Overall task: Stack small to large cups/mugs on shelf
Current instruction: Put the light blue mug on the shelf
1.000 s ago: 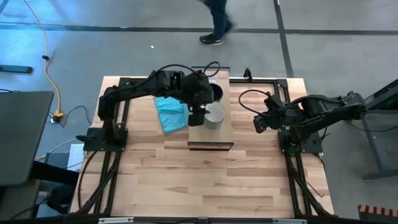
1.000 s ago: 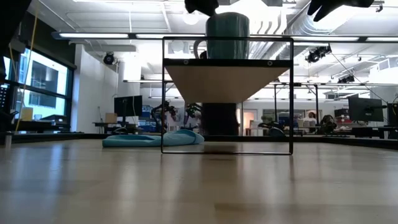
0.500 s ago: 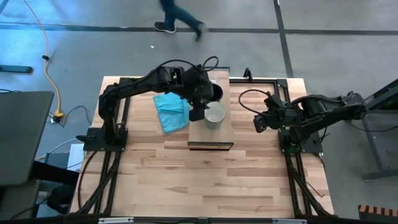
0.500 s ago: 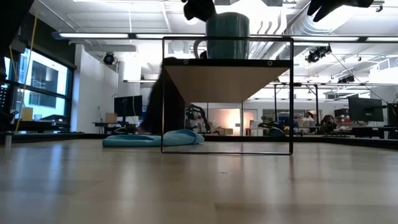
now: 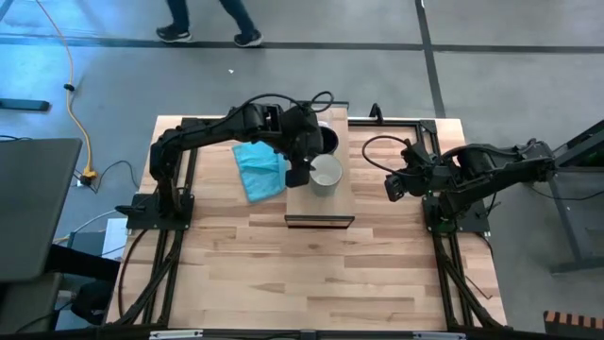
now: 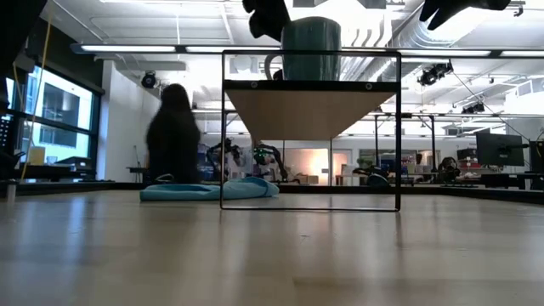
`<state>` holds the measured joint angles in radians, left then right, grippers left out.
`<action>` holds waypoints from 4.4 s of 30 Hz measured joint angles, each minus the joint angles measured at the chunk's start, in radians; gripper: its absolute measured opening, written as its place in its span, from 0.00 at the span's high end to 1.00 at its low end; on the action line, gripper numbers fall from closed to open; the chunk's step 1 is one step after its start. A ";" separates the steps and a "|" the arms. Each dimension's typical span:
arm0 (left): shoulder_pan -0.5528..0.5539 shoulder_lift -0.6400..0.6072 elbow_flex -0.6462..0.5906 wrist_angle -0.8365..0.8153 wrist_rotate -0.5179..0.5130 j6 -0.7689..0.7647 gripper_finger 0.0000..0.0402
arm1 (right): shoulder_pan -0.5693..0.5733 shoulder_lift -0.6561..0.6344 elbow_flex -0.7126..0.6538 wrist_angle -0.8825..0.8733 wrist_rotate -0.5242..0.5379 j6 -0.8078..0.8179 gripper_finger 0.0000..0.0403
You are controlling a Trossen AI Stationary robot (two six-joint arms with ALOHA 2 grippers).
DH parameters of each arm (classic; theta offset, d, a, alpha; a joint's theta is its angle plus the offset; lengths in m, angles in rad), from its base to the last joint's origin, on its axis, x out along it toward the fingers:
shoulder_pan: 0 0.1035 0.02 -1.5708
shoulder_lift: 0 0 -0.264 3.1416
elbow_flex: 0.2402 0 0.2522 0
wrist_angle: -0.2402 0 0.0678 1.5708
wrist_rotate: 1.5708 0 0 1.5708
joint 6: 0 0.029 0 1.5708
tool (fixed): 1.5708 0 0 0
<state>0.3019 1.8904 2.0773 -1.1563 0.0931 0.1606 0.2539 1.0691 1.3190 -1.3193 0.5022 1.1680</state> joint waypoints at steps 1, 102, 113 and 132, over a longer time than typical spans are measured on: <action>0.000 0.000 0.000 -0.003 0.008 -0.007 0.54 | 0.000 0.000 0.000 0.000 0.000 0.001 0.75; 0.025 0.038 0.055 -0.164 0.071 0.330 0.54 | 0.006 0.000 0.000 0.001 0.000 -0.021 0.75; 0.024 0.063 0.055 -0.182 0.072 0.323 0.58 | 0.006 0.000 0.000 0.000 0.002 -0.023 0.75; 0.025 0.062 0.055 -0.217 0.111 0.222 0.75 | 0.006 0.000 0.000 -0.007 0.002 -0.024 0.75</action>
<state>0.3271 1.9522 2.1322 -1.3730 0.2045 0.3825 0.2596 1.0691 1.3190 -1.3266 0.5045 1.1442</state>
